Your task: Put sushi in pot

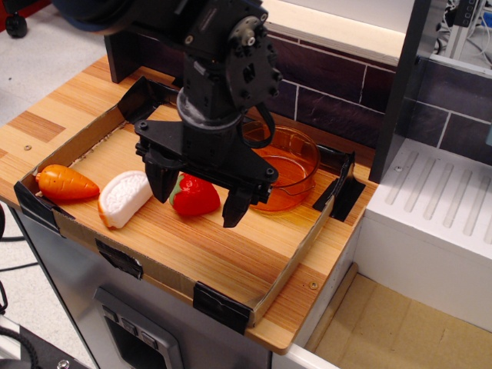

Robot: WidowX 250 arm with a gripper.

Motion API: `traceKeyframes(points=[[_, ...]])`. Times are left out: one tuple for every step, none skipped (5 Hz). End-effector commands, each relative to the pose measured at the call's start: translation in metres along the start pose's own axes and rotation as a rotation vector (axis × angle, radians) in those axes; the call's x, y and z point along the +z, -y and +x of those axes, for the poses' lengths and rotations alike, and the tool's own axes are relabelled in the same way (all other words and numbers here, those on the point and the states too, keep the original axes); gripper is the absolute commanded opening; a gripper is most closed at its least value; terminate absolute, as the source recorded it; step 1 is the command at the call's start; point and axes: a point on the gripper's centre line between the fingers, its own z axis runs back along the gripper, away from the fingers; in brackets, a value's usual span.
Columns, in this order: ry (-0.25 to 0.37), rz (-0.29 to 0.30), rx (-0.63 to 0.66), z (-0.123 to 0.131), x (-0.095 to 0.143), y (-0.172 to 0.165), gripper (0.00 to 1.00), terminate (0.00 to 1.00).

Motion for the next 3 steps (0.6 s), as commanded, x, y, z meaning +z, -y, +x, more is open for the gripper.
traceKeyframes(points=[[0.000, 0.000, 0.000, 0.000, 0.000, 0.000, 1.00, 0.00], [-0.010, -0.058, -0.084, 0.007, 0.006, -0.018, 1.00, 0.00], [-0.062, -0.091, -0.182, 0.014, 0.008, -0.038, 1.00, 0.00]])
